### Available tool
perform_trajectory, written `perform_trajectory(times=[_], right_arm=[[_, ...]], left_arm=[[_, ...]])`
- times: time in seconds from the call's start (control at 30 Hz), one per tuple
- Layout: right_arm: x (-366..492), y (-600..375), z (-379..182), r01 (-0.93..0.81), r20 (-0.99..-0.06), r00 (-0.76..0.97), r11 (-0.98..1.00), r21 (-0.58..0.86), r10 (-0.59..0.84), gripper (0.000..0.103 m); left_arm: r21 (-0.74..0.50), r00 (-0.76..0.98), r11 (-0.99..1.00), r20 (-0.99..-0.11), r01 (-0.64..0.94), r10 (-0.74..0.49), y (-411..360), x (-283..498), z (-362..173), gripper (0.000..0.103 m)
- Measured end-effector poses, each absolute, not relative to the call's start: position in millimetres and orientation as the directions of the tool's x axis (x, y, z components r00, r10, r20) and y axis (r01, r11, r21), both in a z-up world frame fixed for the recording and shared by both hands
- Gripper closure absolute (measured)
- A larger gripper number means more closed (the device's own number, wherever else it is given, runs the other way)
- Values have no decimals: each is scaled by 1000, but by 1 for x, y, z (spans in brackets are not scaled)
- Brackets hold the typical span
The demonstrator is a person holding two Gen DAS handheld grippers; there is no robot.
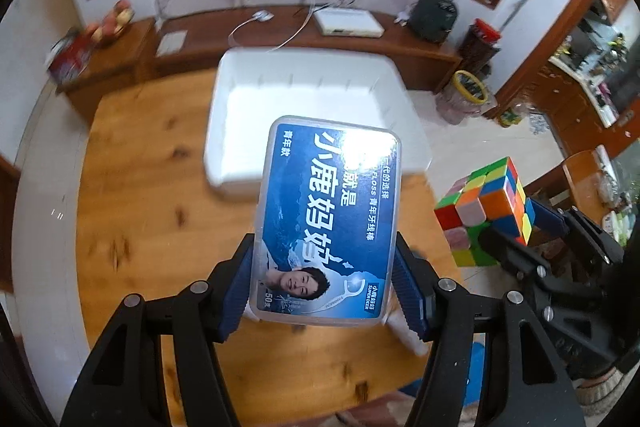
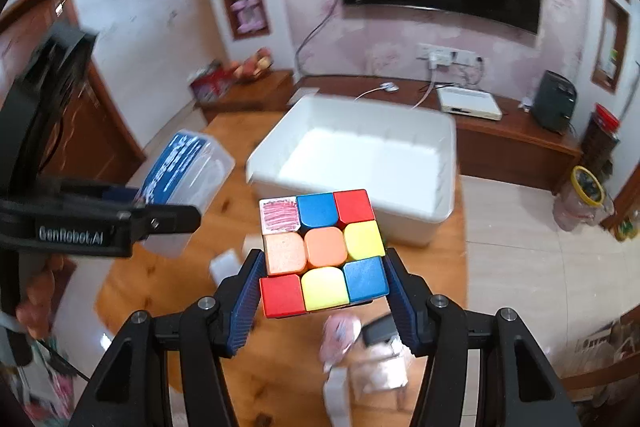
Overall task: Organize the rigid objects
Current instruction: 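Lift the floss box and cube and carry both over the white bin, then open both tools to drop the floss box and cube into the bin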
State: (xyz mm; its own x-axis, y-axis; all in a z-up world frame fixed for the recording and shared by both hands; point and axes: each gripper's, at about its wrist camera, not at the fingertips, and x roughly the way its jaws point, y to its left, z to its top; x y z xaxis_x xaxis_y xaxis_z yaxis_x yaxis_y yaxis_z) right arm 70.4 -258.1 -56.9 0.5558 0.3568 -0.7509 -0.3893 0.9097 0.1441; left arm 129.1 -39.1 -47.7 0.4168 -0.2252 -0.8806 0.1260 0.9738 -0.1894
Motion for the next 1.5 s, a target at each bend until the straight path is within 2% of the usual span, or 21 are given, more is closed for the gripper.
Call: perform_trajectory(times=[0.17, 0.33, 0.53, 0.67, 0.83, 1.2, 1.27, 1.37, 1.4, 1.5], right_arm=[[126, -267, -33, -260, -756, 601, 958, 121, 259, 45], [189, -268, -44, -132, -782, 605, 988, 86, 149, 44], [252, -258, -116, -1, -861, 508, 1000, 30, 26, 44], [270, -248, -164, 26, -904, 427, 1000, 13, 1, 45], [274, -225, -202, 4, -932, 362, 1000, -28, -28, 45], [293, -208, -229, 7, -956, 285, 998, -70, -69, 44], [291, -209, -227, 4, -955, 289, 998, -68, -66, 39], [287, -209, -216, 4, -938, 339, 998, -70, -67, 25], [286, -209, -212, 6, -933, 354, 997, -73, -70, 25], [283, -210, -206, 7, -929, 366, 998, -60, -59, 24]], left_arm=[[-256, 405, 943, -855, 211, -322, -48, 205, -42, 36], [-381, 328, 894, -835, 235, -442, -56, 285, -82, 36], [-490, 243, 852, -817, 185, -523, -64, 347, -161, 36], [-545, 189, 829, -807, 123, -559, -67, 362, -200, 36], [-556, 145, 826, -813, 87, -563, -73, 361, -225, 36], [-497, 129, 867, -858, 32, -497, -69, 363, -242, 35], [-485, 131, 873, -863, 56, -488, -69, 361, -241, 29], [-477, 152, 873, -860, 96, -487, -71, 357, -236, 17], [-479, 150, 871, -858, 110, -491, -72, 354, -232, 14], [-469, 161, 871, -857, 147, -489, -74, 347, -220, 14]])
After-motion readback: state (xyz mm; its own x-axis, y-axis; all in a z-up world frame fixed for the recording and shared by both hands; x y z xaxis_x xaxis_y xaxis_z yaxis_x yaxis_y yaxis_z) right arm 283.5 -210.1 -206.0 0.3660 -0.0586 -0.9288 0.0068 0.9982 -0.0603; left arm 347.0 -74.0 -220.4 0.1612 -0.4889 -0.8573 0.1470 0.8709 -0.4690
